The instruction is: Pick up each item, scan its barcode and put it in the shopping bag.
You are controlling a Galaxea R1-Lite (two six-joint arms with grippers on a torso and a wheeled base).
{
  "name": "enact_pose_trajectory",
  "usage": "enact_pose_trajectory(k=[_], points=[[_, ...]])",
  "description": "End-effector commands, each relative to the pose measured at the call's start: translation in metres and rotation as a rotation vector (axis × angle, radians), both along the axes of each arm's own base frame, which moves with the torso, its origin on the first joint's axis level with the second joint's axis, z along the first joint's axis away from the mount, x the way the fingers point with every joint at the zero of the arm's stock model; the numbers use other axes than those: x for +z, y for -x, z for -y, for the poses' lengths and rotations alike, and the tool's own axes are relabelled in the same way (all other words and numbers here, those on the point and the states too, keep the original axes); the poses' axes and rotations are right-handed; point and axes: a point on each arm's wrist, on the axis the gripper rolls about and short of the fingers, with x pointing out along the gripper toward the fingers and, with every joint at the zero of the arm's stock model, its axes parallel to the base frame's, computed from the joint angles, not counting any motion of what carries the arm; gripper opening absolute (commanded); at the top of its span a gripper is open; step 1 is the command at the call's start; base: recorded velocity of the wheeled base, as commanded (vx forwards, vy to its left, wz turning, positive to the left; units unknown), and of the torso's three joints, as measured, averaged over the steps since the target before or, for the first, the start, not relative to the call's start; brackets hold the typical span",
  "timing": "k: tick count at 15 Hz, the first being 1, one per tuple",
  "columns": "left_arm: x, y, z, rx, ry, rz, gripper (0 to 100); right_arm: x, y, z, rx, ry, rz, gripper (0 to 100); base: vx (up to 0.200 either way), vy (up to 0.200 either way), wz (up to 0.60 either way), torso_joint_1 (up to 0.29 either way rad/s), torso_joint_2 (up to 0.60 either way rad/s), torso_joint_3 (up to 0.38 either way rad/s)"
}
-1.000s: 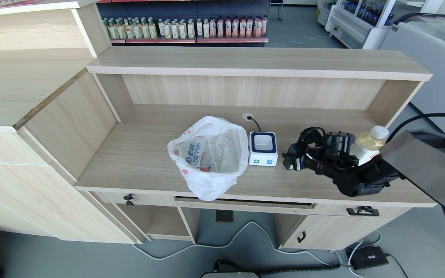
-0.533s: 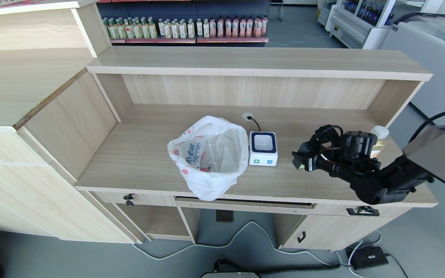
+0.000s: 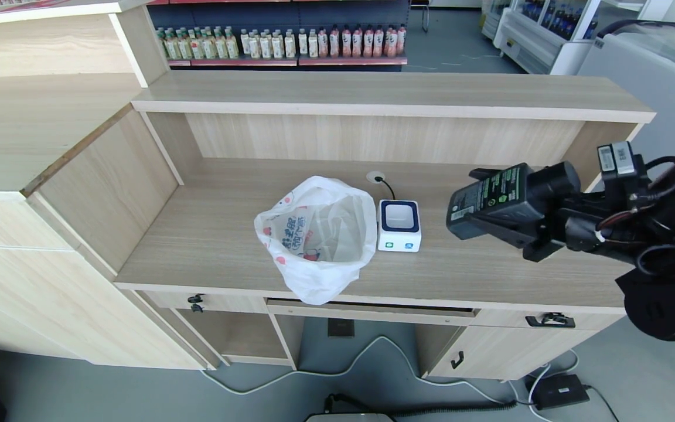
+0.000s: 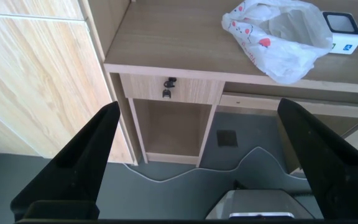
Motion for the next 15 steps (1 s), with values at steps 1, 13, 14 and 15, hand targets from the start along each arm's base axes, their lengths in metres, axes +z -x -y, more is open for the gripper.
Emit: enact_pose_trajectory(k=[1,13,14,15], points=[[0.000,0.000,0.000,0.000,0.001,0.001,100,0.034,0.034,-0.010,0.104,0.020,0.166,0,0.000,0.000,0.00,0.000,0.00,0.000],[0.000,0.000,0.000,0.000,0.001,0.001,100,0.086,0.105,-0.110,0.649,-0.042,0.808,0,0.000,0.000,0.00,0.000,0.00,0.000],[0.000,0.000,0.000,0.000,0.001,0.001,100,0.086,0.106,-0.108,0.646,-0.040,0.819,0,0.000,0.000,0.00,0.000,0.00,0.000],[0.000,0.000,0.000,0.000,0.001,0.001,100,0.087,0.106,-0.107,0.641,-0.041,0.825,0,0.000,0.000,0.00,0.000,0.00,0.000]])
